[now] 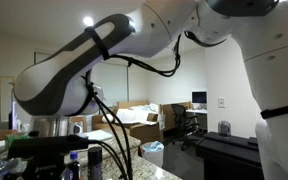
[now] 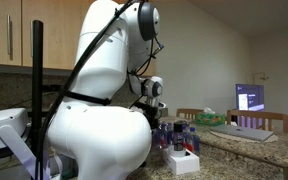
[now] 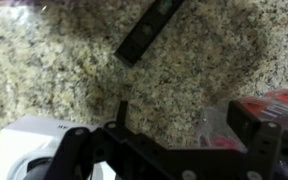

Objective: Put the black bottle on the white box, place the tape over the bottle, put the black object on top of the black bottle

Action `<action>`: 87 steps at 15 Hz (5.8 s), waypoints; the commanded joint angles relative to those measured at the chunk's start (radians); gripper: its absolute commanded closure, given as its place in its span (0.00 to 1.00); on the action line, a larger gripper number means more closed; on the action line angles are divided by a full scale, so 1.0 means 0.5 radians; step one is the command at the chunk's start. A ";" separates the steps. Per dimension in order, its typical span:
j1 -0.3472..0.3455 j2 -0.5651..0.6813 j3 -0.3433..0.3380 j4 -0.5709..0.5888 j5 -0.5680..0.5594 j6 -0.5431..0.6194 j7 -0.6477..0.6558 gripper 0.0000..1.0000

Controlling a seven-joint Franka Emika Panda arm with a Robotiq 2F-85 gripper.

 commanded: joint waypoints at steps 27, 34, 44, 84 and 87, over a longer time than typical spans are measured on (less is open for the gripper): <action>0.390 0.194 0.132 -0.683 0.259 0.923 1.003 0.00; 0.452 0.270 0.029 -0.757 0.116 1.150 1.299 0.00; 0.576 0.319 -0.162 -0.684 -0.187 1.286 1.405 0.53; 0.459 0.565 -0.097 -0.276 -0.065 1.000 1.249 0.55; 0.415 0.559 -0.060 -0.233 -0.073 0.884 1.246 0.75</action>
